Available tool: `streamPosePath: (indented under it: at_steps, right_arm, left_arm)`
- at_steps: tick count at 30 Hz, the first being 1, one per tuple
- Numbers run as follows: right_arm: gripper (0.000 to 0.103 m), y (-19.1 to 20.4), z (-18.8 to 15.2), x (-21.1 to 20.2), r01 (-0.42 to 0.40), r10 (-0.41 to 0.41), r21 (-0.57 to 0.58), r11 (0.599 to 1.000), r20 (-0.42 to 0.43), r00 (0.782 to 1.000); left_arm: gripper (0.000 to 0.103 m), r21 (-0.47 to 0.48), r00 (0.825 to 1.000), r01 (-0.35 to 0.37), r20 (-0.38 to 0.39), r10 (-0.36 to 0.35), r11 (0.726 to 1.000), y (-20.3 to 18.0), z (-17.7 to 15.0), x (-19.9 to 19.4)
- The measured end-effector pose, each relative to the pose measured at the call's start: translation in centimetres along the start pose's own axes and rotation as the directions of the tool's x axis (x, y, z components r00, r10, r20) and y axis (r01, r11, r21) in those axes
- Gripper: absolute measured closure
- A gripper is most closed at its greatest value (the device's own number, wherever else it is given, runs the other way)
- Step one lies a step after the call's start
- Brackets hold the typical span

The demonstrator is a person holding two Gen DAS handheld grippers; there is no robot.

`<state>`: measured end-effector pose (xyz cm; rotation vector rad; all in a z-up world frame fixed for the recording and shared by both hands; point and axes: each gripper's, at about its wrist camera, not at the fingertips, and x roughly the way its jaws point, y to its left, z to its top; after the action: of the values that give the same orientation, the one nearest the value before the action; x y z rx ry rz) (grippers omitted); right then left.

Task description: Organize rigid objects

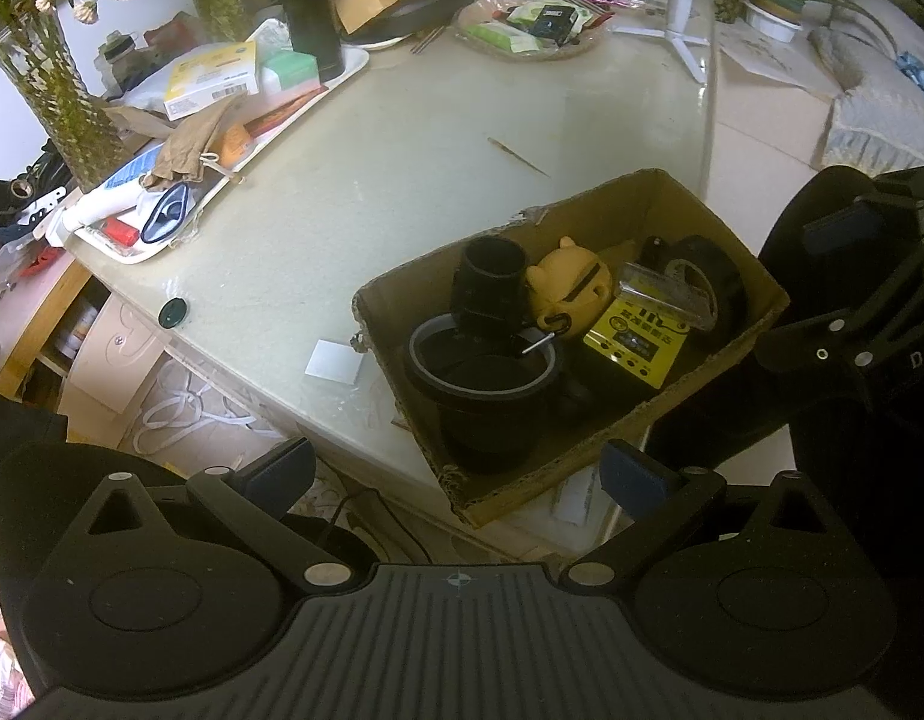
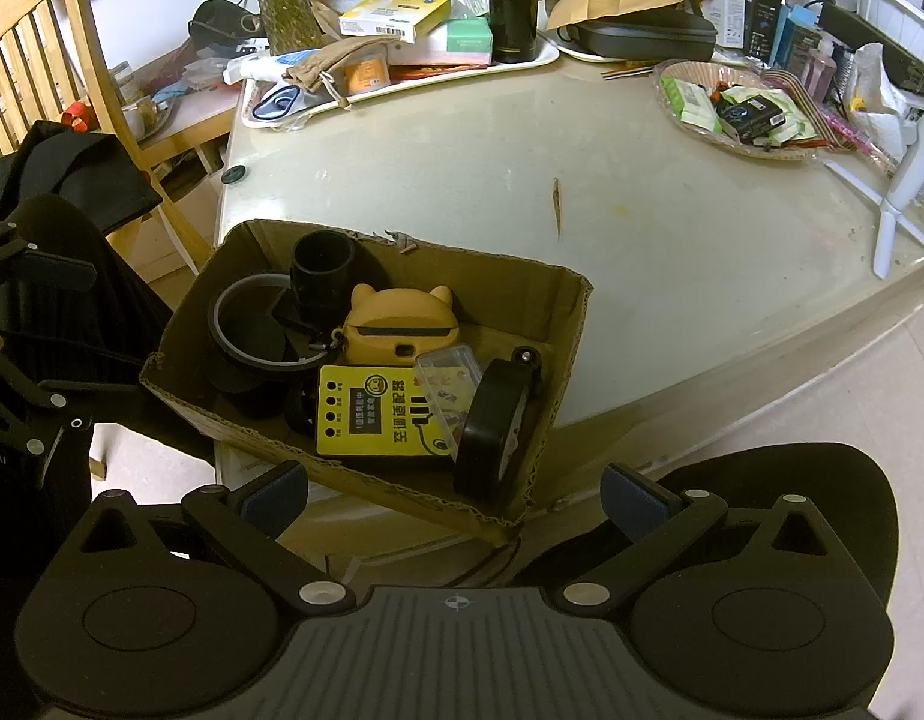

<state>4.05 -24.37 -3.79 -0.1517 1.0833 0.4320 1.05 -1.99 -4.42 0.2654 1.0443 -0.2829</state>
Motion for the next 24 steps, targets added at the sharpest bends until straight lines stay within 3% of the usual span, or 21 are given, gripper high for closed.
streamPosePath:
  at_steps: [24]
  right_arm:
    - [0.0,0.01,-0.04,0.0,-0.001,0.001,0.0,1.0,0.001,1.0]
  left_arm:
    - [0.0,-0.003,1.0,-0.017,-0.024,0.017,1.0,-0.1,-0.01,0.19]
